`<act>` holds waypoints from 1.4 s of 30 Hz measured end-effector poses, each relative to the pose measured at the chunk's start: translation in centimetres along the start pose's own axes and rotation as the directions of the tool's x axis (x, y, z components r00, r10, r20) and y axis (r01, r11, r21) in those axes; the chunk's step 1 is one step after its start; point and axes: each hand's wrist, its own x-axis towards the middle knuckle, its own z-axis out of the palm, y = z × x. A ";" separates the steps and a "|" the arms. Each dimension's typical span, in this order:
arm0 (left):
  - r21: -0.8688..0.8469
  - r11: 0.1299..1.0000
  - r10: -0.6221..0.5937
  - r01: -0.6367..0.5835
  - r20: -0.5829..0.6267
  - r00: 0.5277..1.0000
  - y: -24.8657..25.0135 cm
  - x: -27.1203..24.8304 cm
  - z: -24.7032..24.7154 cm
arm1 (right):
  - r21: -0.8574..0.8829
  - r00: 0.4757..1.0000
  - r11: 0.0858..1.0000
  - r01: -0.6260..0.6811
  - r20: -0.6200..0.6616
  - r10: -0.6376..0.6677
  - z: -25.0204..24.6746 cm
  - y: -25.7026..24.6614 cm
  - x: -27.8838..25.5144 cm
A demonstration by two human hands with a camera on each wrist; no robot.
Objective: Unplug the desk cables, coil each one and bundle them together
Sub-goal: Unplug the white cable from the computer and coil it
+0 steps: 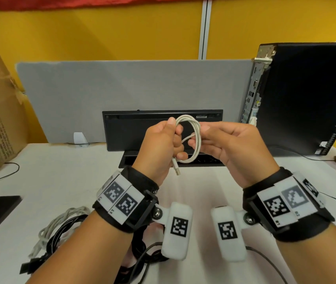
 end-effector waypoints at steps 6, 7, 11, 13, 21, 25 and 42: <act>0.034 0.998 0.052 -0.052 0.007 0.999 -0.1 -0.2 0.2 | 0.000 1.000 1.000 -0.009 0.022 0.009 0.4 -0.1 -0.2; 0.032 0.998 0.061 -0.062 0.011 0.998 -0.1 -0.2 0.2 | 0.051 0.999 0.998 -0.030 0.030 0.029 0.4 -0.1 -0.2; 0.044 0.997 0.068 -0.069 0.025 0.997 0.0 -0.1 0.3 | 0.215 0.990 0.969 -0.122 0.094 0.104 0.4 -0.2 -0.1; 0.035 0.997 0.073 -0.074 0.038 0.997 0.0 -0.2 0.4 | 0.265 0.981 0.950 -0.165 0.149 0.128 0.7 -0.3 -0.2; 0.136 0.984 0.106 -0.112 0.053 0.993 -0.2 -0.4 1.0 | 0.209 0.976 0.965 -0.161 0.177 0.125 1.4 -0.7 -0.6; 0.165 0.979 0.114 -0.119 0.037 0.993 0.2 -0.5 0.9 | -0.311 0.998 0.949 0.061 0.006 -0.062 1.4 0.0 -0.6; 0.107 0.990 0.097 -0.090 -0.063 0.993 0.0 -0.1 0.5 | -0.125 0.980 0.976 -0.177 -0.113 0.164 -1.3 -1.2 0.8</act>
